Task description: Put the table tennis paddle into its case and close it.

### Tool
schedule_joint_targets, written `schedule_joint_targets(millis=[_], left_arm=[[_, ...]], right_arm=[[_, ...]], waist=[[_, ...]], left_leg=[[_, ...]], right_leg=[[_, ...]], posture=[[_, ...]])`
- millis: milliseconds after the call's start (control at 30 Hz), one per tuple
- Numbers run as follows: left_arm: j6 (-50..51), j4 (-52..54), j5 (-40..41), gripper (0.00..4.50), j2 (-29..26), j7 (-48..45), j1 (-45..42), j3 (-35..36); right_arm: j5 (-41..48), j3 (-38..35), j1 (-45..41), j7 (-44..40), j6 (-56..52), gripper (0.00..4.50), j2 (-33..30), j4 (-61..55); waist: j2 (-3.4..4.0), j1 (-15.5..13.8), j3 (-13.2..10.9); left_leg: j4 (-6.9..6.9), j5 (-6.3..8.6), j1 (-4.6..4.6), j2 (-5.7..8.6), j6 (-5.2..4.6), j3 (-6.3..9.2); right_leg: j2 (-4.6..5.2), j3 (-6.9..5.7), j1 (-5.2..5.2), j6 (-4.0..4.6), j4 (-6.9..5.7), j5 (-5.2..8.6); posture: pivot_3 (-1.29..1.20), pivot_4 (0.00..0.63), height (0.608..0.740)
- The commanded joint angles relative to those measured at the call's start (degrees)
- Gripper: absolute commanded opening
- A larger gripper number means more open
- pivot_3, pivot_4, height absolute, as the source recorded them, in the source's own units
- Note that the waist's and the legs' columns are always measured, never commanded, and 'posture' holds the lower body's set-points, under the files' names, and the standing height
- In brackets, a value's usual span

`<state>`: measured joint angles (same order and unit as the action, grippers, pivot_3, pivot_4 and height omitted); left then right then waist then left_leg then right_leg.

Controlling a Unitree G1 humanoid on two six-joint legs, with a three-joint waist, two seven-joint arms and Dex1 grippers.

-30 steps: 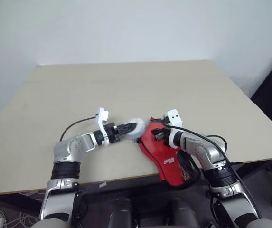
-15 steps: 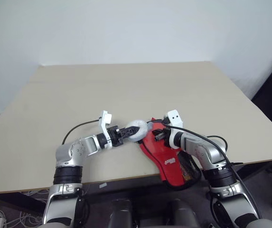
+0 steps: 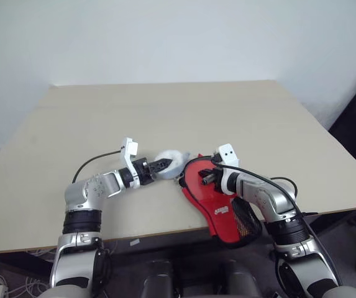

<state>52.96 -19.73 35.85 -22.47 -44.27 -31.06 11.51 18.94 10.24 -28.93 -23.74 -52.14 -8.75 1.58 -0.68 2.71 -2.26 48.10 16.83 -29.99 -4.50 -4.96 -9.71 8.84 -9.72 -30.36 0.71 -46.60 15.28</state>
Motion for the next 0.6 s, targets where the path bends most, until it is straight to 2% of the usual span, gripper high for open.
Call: schedule_joint_targets(millis=[33,400,600], left_arm=[[-4.6,-2.3,-1.8,0.6,-1.7,-0.3,-4.6,0.8],[-11.9,-11.5,-7.3,0.6,-1.7,-2.8,-11.3,-2.3],[-19.2,-20.7,-10.9,0.6,0.9,-1.0,-18.0,-3.1]], right_arm=[[-0.7,1.1,-0.2,-0.5,-0.6,0.0,0.0,0.4],[-1.5,1.9,-0.2,-1.7,0.2,0.0,-0.1,0.4],[-1.6,2.4,0.1,-2.6,0.2,0.0,-0.5,-0.4]], waist=[[0.0,0.0,0.0],[0.0,0.2,0.0],[-0.01,0.1,0.0]], left_leg=[[0.0,0.0,0.0,0.0,0.0,0.01],[-0.01,0.0,0.0,-0.03,0.0,-0.01],[0.0,0.0,-0.01,-0.01,0.0,0.01]], right_leg=[[0.0,-0.01,0.0,0.0,0.0,0.0],[-0.02,-0.01,-0.04,0.0,0.0,0.0],[-0.01,-0.02,-0.02,0.0,0.0,0.0]], posture=[[0.0,0.0,0.654],[0.0,0.0,0.654],[0.0,0.0,0.654]])
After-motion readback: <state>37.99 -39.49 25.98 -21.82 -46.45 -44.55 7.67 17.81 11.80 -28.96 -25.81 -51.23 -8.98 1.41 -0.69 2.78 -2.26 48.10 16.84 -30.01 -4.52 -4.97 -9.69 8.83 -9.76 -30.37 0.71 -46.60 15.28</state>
